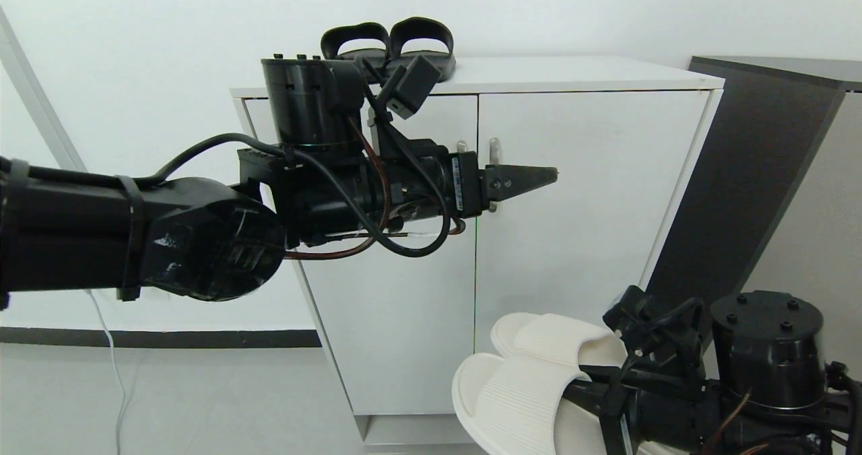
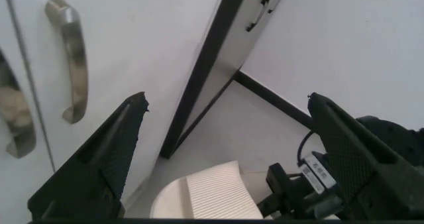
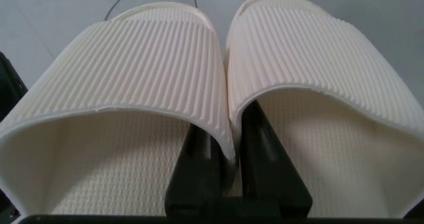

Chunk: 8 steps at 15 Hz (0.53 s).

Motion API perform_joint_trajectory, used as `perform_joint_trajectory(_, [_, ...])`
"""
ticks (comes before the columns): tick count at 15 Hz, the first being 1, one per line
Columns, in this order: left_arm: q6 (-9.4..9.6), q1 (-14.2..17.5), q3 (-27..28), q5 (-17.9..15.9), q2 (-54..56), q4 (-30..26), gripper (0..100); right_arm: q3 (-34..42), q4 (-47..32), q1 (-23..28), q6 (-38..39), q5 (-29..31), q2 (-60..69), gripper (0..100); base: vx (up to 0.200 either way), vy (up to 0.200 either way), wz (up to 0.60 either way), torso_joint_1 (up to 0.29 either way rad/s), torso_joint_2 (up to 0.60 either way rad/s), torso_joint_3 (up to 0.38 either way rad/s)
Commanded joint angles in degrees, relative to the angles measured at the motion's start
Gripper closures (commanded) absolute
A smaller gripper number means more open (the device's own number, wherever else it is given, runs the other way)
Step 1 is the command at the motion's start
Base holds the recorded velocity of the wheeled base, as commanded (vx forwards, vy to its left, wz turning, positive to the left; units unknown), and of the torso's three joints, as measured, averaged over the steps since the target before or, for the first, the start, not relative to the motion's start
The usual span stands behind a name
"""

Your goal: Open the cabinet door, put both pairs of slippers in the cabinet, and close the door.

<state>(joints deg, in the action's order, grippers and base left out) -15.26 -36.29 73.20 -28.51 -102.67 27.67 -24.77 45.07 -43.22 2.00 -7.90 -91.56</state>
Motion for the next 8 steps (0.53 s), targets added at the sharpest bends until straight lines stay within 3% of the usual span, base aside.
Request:
perform_joint_trajectory(1, [-0.03,-0.01,0.45,1.09,-0.43,-0.43,0,0.07,0.02,-0.03,-0.33,-0.01,-0.02,100,0.0,0.0,0.0,0.0,0.0,0.0])
perform_joint_trajectory(4, [-0.03,0.34,1.94,2.32,-1.48,-1.22,0,0.25,0.02,-0.03,-1.56,-0.1,-0.02,100,0.0,0.0,0.0,0.0,0.0,0.0])
perform_joint_trajectory(8, [0.06,0.52,5.63,6.54,-4.65,-2.8,0,0.34,0.02,-0.03,-1.56,-0.1,-0.02,100,0.0,0.0,0.0,0.0,0.0,0.0])
